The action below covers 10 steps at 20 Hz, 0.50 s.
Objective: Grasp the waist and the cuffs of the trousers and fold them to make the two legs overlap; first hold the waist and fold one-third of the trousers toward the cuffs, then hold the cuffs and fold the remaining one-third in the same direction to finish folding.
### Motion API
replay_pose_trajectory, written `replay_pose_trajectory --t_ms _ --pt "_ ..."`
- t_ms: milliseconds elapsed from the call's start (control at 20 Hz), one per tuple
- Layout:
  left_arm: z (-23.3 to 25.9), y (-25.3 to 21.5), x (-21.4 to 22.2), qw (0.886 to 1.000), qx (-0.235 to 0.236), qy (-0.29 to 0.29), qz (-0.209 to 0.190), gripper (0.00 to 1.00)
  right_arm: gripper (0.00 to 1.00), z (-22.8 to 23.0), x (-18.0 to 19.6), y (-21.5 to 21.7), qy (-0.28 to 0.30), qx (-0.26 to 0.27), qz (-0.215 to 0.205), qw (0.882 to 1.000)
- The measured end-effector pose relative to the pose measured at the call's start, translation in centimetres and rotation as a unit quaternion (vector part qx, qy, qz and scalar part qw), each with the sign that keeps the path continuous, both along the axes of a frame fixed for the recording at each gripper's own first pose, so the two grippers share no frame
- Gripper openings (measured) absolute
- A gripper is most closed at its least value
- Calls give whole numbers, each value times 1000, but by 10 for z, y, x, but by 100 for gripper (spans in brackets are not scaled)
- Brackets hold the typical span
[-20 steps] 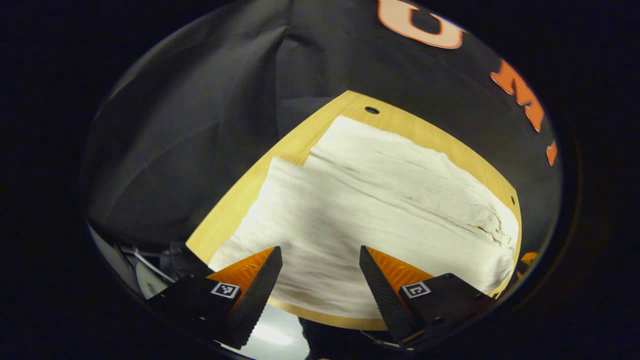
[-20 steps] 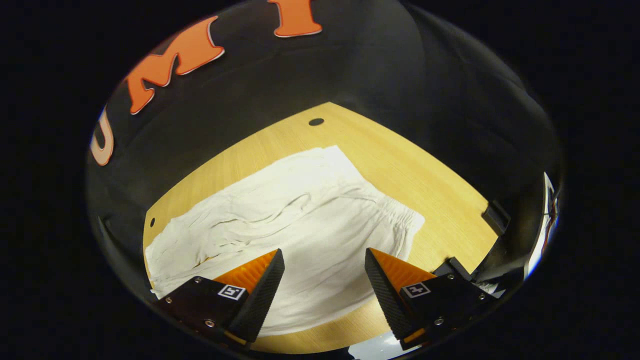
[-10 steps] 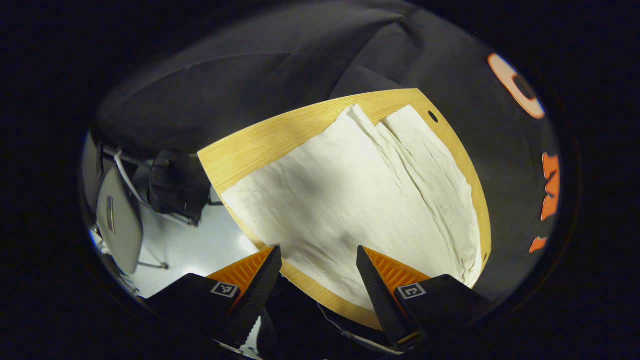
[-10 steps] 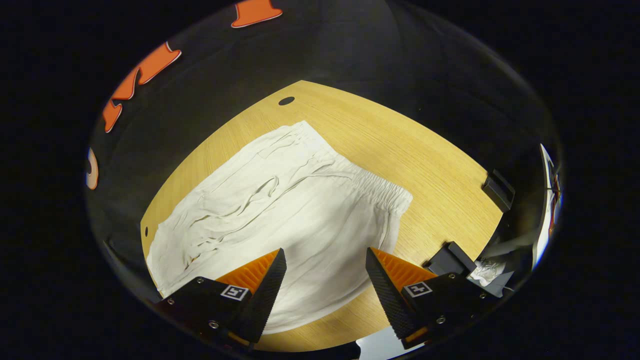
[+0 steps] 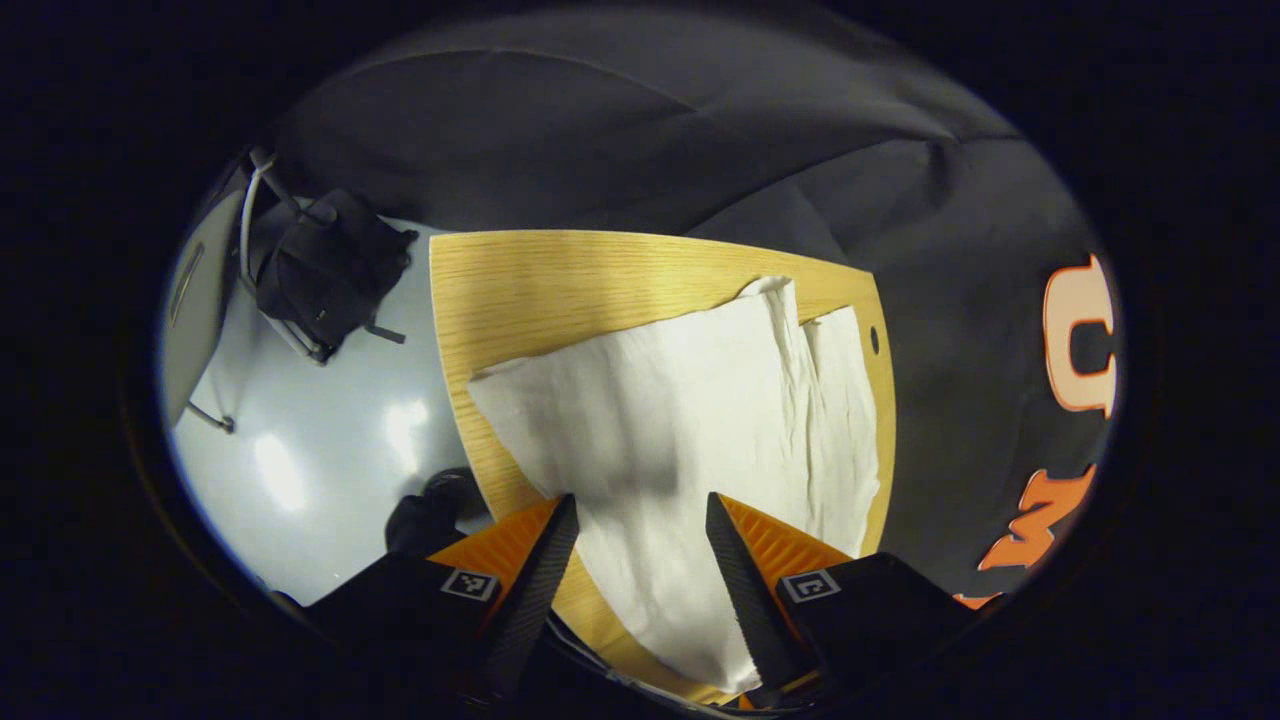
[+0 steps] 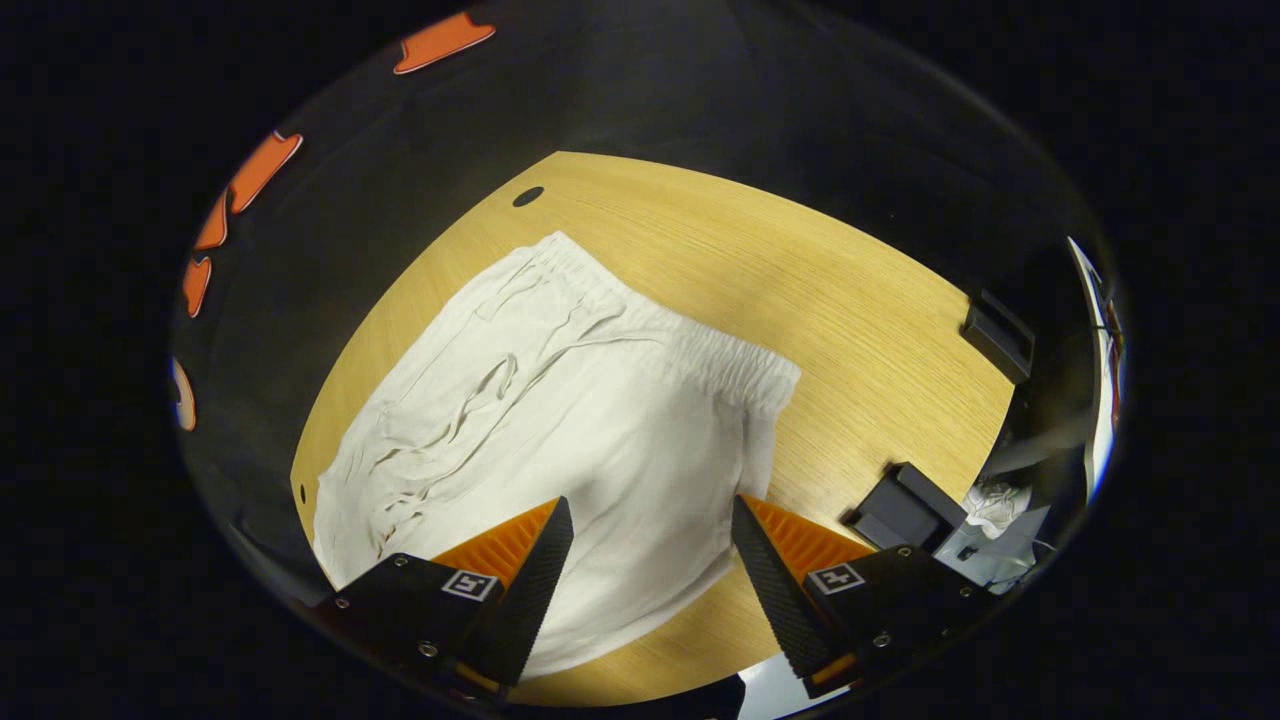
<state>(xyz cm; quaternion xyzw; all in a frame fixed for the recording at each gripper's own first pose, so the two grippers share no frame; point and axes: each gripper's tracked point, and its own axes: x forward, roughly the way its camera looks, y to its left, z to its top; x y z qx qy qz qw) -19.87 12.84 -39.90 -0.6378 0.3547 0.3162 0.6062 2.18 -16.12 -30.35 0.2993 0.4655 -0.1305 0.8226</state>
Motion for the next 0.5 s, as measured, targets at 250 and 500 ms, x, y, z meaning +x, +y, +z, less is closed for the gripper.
replay_pose_trajectory --t_ms 250,500 --pt "-3 2 27 999 0 -35 -6 78 96 -13 -2 -21 8 4 -27 1000" --pt "2 -1 0 999 21 -7 -48 82 96 -22 -2 -34 11 12 -47 999"
